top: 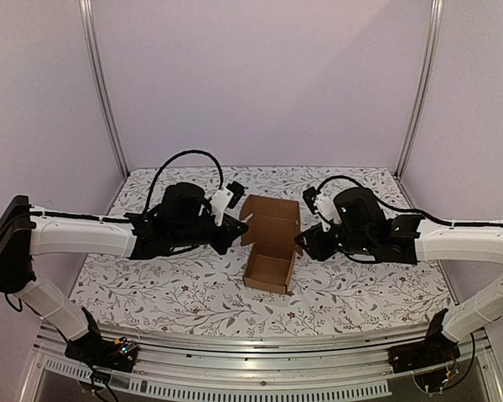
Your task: Fold the paper box
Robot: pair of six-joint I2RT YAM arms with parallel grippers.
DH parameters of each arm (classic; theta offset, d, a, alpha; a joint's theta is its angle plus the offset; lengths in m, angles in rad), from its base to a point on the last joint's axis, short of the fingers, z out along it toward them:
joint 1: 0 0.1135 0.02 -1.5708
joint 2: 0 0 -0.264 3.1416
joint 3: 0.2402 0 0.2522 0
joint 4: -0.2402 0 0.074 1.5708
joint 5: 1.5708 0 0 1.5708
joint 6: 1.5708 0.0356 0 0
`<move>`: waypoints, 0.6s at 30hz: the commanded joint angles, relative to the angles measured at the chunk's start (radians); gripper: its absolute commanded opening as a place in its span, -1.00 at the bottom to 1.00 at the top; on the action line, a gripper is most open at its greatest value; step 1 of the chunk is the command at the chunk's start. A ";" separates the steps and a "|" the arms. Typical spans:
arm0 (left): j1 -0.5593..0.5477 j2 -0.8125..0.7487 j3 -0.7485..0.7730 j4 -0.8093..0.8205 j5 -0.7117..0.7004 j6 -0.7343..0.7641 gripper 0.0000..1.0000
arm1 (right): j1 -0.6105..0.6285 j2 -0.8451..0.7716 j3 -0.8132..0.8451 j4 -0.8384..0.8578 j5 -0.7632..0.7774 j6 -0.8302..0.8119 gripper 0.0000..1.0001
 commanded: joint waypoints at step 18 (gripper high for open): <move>-0.011 0.023 -0.002 -0.070 -0.100 -0.052 -1.00 | -0.036 0.134 0.068 0.073 -0.102 -0.052 -0.93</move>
